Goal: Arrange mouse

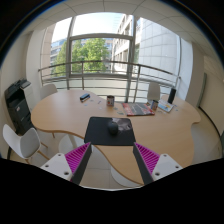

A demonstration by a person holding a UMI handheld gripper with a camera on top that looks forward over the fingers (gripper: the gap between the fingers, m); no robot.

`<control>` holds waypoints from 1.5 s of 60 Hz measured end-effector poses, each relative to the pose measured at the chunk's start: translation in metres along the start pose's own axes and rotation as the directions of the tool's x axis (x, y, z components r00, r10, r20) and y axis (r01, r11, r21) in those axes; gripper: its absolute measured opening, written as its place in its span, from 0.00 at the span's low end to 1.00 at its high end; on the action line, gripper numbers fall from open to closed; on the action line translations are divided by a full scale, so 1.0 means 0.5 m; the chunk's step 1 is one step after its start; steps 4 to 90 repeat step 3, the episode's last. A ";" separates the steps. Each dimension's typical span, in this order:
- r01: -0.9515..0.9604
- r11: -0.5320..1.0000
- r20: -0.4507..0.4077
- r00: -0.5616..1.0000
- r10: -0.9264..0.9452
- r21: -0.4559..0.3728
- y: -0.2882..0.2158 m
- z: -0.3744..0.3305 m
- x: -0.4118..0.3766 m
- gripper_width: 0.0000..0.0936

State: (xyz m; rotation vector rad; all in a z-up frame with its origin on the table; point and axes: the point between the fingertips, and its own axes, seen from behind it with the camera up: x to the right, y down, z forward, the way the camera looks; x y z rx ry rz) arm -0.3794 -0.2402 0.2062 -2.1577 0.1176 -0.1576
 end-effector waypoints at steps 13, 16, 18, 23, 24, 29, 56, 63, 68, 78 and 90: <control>0.003 1.000 0.002 1.000 -0.003 0.004 0.000 -0.005 0.001 0.90; 0.003 1.000 0.002 1.000 -0.003 0.004 0.000 -0.005 0.001 0.90; 0.003 1.000 0.002 1.000 -0.003 0.004 0.000 -0.005 0.001 0.90; 0.003 1.000 0.002 1.000 -0.003 0.004 0.000 -0.005 0.001 0.90; 0.003 1.000 0.002 1.000 -0.003 0.004 0.000 -0.005 0.001 0.90; 0.003 1.000 0.002 1.000 -0.003 0.004 0.000 -0.005 0.001 0.90; 0.003 1.000 0.002 1.000 -0.003 0.004 0.000 -0.005 0.001 0.90; 0.003 1.000 0.002 1.000 -0.003 0.004 0.000 -0.005 0.001 0.90; 0.003 1.000 0.002 1.000 -0.003 0.004 0.000 -0.005 0.001 0.90; 0.003 1.000 0.002 1.000 -0.003 0.004 0.000 -0.005 0.001 0.90; 0.003 1.000 0.002 1.000 -0.003 0.004 0.000 -0.005 0.001 0.90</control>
